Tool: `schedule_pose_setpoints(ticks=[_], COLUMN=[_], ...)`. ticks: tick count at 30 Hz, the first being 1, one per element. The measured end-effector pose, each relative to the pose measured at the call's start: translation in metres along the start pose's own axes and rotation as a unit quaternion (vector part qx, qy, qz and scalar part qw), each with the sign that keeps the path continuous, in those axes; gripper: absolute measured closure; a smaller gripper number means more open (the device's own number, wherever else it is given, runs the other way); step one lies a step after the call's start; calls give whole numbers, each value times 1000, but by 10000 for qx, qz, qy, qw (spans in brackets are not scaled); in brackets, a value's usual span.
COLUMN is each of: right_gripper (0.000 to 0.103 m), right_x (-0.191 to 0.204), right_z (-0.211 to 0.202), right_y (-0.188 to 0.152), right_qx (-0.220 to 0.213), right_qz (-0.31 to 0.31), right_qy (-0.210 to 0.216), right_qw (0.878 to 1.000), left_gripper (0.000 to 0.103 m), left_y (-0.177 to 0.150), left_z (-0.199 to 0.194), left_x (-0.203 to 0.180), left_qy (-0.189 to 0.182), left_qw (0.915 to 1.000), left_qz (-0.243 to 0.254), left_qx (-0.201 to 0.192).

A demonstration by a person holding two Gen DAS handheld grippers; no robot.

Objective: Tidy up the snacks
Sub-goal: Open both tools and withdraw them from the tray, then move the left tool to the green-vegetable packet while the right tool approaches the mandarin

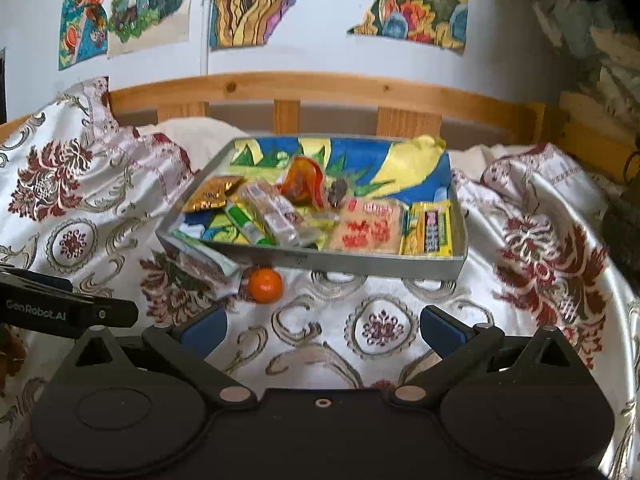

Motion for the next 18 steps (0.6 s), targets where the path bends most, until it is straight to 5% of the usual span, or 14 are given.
schedule_pose_setpoints(ticks=[18], right_gripper=[1], right_x=[-3], right_z=[8], right_y=[-6], right_qx=[331], right_qz=[181], right_qy=[175], right_qw=[9991], left_gripper=[1], left_y=[-7], left_z=[-1], left_x=[-7], left_qy=[217], left_qw=[9995], left_qz=[178], left_qx=[118])
Point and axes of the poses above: each gripper's, at about its wrist camera, not at the fingertips, and z roughly the way its jaws point, x to its left, y to its top, the point moved 6 cm from there along z, roughly the way its jaws point, and after that the axes turned 3 degrees about x, right-handed, at the moved point
